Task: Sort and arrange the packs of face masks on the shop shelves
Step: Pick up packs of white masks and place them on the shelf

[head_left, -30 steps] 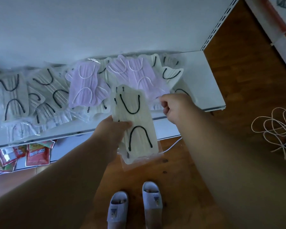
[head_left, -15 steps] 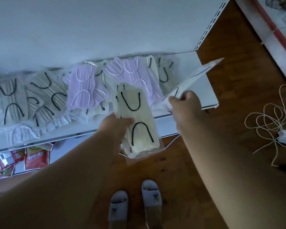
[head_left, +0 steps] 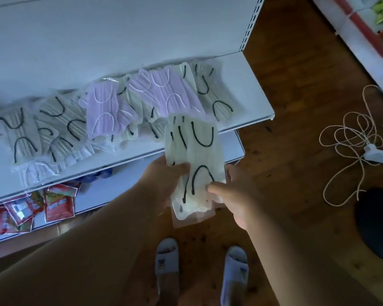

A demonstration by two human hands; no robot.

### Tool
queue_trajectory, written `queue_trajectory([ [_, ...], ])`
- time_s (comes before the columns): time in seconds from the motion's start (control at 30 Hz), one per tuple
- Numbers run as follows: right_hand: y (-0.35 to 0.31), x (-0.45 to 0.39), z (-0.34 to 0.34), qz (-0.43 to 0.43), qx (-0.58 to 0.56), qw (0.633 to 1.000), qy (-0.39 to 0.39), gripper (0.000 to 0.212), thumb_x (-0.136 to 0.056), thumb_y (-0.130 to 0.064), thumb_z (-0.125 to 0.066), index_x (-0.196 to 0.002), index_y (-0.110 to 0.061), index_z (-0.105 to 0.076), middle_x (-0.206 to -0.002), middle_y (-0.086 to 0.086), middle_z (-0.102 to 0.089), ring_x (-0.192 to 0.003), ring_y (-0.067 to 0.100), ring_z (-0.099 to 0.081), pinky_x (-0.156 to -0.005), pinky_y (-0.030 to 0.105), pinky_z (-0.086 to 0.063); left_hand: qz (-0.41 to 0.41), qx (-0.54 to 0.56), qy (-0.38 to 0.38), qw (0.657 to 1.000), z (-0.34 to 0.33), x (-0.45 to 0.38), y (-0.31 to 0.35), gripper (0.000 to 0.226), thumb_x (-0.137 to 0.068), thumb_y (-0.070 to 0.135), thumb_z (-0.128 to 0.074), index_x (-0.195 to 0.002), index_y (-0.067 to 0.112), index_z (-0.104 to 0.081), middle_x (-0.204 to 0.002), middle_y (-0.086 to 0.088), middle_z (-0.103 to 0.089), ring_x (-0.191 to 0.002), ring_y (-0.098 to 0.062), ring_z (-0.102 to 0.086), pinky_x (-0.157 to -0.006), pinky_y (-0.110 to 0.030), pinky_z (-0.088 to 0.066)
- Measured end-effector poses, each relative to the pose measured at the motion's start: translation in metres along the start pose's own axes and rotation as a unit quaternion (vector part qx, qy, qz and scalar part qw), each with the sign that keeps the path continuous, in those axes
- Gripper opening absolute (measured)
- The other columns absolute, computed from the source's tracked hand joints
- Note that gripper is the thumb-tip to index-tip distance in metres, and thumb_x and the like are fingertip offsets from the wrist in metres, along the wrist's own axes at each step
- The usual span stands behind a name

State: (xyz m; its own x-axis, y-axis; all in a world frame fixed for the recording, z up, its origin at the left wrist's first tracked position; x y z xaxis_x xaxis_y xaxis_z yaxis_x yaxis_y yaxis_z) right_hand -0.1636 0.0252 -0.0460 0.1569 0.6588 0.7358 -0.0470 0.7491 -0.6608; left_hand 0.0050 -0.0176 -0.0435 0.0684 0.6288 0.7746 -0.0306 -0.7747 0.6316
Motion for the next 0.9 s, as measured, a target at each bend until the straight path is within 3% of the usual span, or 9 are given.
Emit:
queue_trajectory([
  [0.1, 0.008, 0.01, 0.015, -0.006, -0.047, 0.998, -0.029, 0.038, -0.077, -0.015, -0.082, -0.109, -0.02, -0.062, -0.107, 0.004, -0.071, -0.103, 0.025, -0.067, -0.088, 0.045, -0.057, -0.012, -0.008, 0.006, 1.0, -0.005, 0.017, -0.005, 0.021, -0.089, 0.008, -0.071, -0.108, 0.016, -0.071, -0.097, -0.008, -0.078, -0.09, -0.031, -0.075, -0.088, -0.055, -0.058],
  [0.23, 0.004, 0.038, 0.032, 0.002, -0.21, 0.968, -0.135, 0.053, -0.076, -0.008, -0.079, -0.125, -0.011, -0.061, -0.118, 0.013, -0.071, -0.11, 0.033, -0.067, -0.095, 0.052, -0.052, -0.052, -0.019, 0.011, 0.998, -0.019, 0.06, -0.005, 0.024, -0.082, 0.022, -0.08, -0.104, 0.02, -0.072, -0.094, -0.003, -0.078, -0.089, -0.026, -0.076, -0.087, -0.05, -0.059],
  [0.3, -0.002, 0.058, 0.051, 0.02, -0.222, 0.968, -0.119, 0.043, -0.081, -0.003, -0.073, -0.122, -0.013, -0.065, -0.115, 0.011, -0.072, -0.109, 0.032, -0.068, -0.09, 0.05, -0.055, -0.042, 0.042, 0.016, 0.998, -0.029, 0.088, -0.006, 0.025, -0.088, 0.026, -0.074, -0.111, 0.017, -0.07, -0.099, -0.007, -0.078, -0.091, -0.029, -0.075, -0.087, -0.052, -0.058],
  [0.37, -0.007, 0.085, 0.072, 0.011, -0.232, 0.967, -0.102, 0.035, -0.084, -0.001, -0.069, -0.115, -0.018, -0.068, -0.109, 0.007, -0.075, -0.102, 0.029, -0.071, -0.079, 0.044, -0.058, -0.023, 0.117, 0.017, 0.993, -0.039, 0.122, -0.006, 0.02, -0.096, 0.016, -0.063, -0.115, 0.011, -0.068, -0.102, -0.016, -0.076, -0.093, -0.037, -0.074, -0.083, -0.052, -0.058],
  [0.47, -0.019, 0.134, 0.095, -0.01, -0.256, 0.957, -0.133, 0.039, -0.083, 0.003, -0.067, -0.116, -0.018, -0.068, -0.109, 0.009, -0.075, -0.098, 0.028, -0.073, -0.083, 0.046, -0.056, -0.053, 0.096, 0.035, 0.993, -0.052, 0.174, -0.005, 0.021, -0.091, 0.004, -0.064, -0.11, 0.012, -0.07, -0.101, -0.017, -0.076, -0.094, -0.039, -0.072, -0.087, -0.054, -0.056],
  [0.6, -0.039, 0.201, 0.111, 0.002, -0.245, 0.95, -0.196, 0.039, -0.085, 0.002, -0.064, -0.121, -0.011, -0.065, -0.114, 0.013, -0.073, -0.105, 0.031, -0.07, -0.093, 0.05, -0.054, -0.107, 0.053, 0.08, 0.99, -0.069, 0.244, 0.001, 0.021, -0.077, 0.017, -0.077, -0.098, 0.021, -0.072, -0.101, -0.012, -0.076, -0.096, -0.038, -0.072, -0.092, -0.062, -0.053],
  [0.77, -0.058, 0.246, 0.135, 0.049, -0.213, 0.966, -0.137, 0.018, -0.092, 0.003, -0.061, -0.106, -0.004, -0.07, -0.102, 0.016, -0.075, -0.094, 0.032, -0.073, -0.088, 0.049, -0.056, -0.137, 0.081, 0.114, 0.981, -0.082, 0.32, 0.004, 0.017, -0.094, 0.006, -0.066, -0.108, 0.016, -0.067, -0.097, -0.009, -0.078, -0.093, -0.033, -0.074, -0.091, -0.058, -0.056],
  [0.9, -0.071, 0.265, 0.138, 0.105, -0.136, 0.978, -0.118, 0.019, -0.096, -0.003, -0.059, -0.107, -0.012, -0.071, -0.102, 0.009, -0.076, -0.096, 0.03, -0.072, -0.09, 0.05, -0.055, -0.15, 0.109, 0.11, 0.977, -0.089, 0.355, 0.007, 0.019, -0.095, 0.001, -0.061, -0.109, 0.012, -0.065, -0.098, -0.012, -0.077, -0.092, -0.034, -0.074, -0.091, -0.059, -0.055],
])
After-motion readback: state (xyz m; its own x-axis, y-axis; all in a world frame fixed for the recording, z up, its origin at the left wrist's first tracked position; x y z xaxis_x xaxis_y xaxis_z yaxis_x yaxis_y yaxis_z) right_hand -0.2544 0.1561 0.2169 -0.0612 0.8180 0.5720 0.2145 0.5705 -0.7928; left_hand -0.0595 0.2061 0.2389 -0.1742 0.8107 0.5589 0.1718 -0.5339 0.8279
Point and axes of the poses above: each hand's wrist, its own x-axis away from the middle knuckle, its own z-axis out of the back of the hand, y = z × x, the point moved 4 cm from there along -x, towards the middle knuckle
